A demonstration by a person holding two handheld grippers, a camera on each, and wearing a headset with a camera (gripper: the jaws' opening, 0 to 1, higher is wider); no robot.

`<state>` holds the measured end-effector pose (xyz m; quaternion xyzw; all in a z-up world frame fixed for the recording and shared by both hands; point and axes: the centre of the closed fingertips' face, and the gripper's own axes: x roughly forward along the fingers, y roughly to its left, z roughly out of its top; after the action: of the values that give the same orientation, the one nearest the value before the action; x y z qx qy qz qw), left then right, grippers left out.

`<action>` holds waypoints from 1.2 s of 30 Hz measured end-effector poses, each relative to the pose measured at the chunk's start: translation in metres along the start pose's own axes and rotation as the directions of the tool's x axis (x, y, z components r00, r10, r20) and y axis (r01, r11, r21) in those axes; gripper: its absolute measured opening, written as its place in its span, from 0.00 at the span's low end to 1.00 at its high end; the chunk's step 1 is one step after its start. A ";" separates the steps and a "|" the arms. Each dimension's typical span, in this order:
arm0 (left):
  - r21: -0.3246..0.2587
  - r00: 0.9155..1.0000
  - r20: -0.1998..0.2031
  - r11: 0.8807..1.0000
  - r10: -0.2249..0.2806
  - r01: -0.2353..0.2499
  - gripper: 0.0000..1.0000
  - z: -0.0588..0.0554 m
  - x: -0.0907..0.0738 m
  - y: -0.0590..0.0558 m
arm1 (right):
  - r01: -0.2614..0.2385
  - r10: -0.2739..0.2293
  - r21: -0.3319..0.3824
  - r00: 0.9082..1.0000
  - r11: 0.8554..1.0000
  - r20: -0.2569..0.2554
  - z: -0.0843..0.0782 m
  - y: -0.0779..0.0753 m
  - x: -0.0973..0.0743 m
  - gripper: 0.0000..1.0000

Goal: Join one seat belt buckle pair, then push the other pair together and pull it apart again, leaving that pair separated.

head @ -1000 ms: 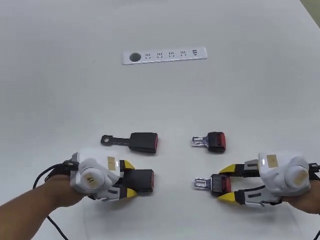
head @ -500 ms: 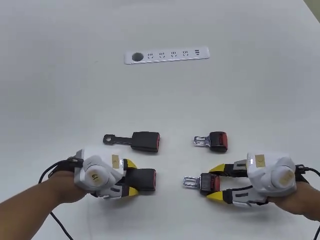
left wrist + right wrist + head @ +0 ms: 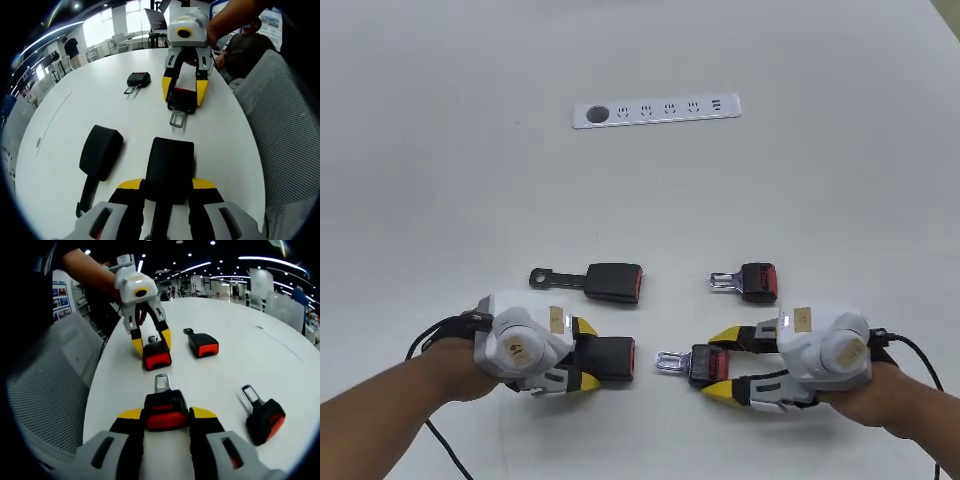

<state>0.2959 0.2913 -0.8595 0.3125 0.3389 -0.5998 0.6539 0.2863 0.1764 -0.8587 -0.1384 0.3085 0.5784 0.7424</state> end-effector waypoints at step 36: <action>0.059 0.999 -0.007 0.998 -0.037 0.037 0.34 0.000 0.001 0.000 | -0.047 0.047 -0.035 0.999 0.998 0.003 0.027 0.012 0.033 0.35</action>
<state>0.2961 0.2908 -0.8606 0.3271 0.3287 -0.6207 0.6322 0.2877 0.2204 -0.8563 -0.1432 0.3001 0.6012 0.7267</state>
